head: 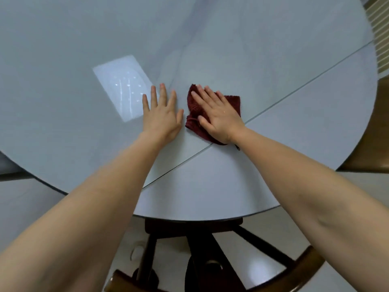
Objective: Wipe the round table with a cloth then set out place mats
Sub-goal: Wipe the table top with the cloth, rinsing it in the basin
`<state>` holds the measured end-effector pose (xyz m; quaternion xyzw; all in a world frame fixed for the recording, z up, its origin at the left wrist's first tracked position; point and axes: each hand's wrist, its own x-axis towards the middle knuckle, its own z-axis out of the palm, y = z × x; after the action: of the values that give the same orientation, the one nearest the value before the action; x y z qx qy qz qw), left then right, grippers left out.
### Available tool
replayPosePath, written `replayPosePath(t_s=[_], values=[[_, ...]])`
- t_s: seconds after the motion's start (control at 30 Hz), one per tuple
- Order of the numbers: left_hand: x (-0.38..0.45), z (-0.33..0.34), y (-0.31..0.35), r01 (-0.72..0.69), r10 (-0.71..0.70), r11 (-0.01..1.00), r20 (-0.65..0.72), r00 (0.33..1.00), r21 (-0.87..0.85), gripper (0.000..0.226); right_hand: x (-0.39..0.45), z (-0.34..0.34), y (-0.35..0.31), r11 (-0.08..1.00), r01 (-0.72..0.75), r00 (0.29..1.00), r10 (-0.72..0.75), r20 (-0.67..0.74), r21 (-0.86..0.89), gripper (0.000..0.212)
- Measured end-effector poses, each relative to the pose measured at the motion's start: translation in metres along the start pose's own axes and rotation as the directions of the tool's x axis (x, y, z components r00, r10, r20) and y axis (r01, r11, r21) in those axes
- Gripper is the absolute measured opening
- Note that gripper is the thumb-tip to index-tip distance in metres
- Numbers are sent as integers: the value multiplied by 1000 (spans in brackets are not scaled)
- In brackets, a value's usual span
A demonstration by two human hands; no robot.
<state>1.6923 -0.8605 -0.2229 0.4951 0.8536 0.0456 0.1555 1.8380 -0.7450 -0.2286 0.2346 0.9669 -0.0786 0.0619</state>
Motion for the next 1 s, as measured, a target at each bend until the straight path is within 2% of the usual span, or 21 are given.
replayPosePath(t_s=[0.13, 0.23, 0.33, 0.5, 0.67, 0.73, 0.87, 1.0], values=[[30, 14, 41, 169, -171, 985, -94, 981, -31, 55, 64, -11, 34, 1000, -17, 999, 18, -31, 26, 63], [32, 23, 49, 217, -209, 976, -170, 963, 34, 58, 116, -20, 56, 992, -121, 990, 123, -66, 35, 62], [37, 27, 51, 248, -234, 967, -190, 954, 53, 59, 165, -29, 67, 957, -282, 952, 287, -104, 65, 62], [47, 32, 54, 255, -237, 965, -205, 950, 65, 59, 200, -28, 67, 807, -574, 788, 590, -172, 139, 66], [49, 29, 44, 272, -256, 960, -175, 951, 73, 59, 184, -19, 47, 659, -720, 638, 752, -166, 218, 71], [52, 28, 40, 268, -253, 960, -168, 953, 78, 58, 161, -13, 38, 657, -721, 638, 754, -159, 220, 71], [49, 28, 38, 266, -259, 963, -118, 959, 49, 57, 85, 7, 24, 700, -690, 682, 714, -158, 183, 72], [18, 37, 68, 285, -284, 958, -107, 953, -3, 60, 17, 17, 16, 743, -646, 719, 669, -189, 174, 72]])
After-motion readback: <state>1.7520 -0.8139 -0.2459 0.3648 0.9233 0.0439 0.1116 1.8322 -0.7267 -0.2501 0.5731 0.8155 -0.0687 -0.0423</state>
